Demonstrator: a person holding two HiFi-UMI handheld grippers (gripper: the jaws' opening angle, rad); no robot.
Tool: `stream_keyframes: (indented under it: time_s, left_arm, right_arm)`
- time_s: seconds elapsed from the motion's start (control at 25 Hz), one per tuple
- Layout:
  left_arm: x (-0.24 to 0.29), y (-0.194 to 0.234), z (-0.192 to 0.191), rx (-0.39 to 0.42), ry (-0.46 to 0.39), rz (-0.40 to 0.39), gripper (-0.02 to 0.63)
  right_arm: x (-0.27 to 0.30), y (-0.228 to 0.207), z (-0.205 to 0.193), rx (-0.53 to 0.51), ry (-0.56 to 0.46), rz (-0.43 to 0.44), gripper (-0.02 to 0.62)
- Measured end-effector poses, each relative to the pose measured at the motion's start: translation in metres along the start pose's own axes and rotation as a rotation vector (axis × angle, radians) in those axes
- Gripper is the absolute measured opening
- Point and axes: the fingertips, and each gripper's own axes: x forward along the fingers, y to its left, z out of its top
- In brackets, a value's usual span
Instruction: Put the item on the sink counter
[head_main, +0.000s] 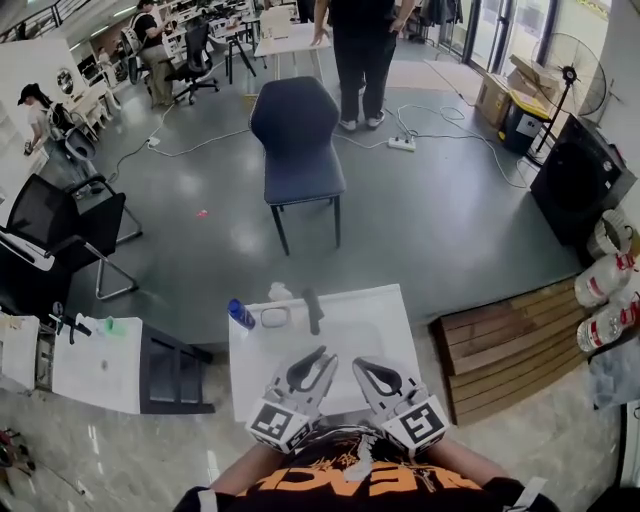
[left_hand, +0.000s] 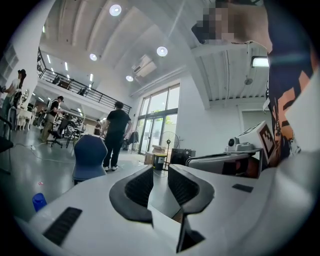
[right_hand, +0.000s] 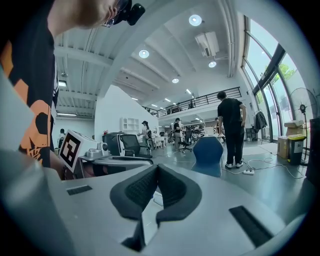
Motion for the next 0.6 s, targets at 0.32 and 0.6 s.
stream_keyframes:
  time_s: [0.32, 0.6]
  left_arm:
    - [-0.013, -0.041, 0.001, 0.014, -0.01, -0.002, 0.1]
    - [-0.022, -0.081, -0.003, 0.008, -0.011, -0.004, 0.091]
  right_arm:
    - [-0.038, 0.008, -0.001, -0.007, -0.033, 0.007, 0.014]
    - [-0.075, 0.014, -0.012, 0.007, -0.008, 0.007, 0.014]
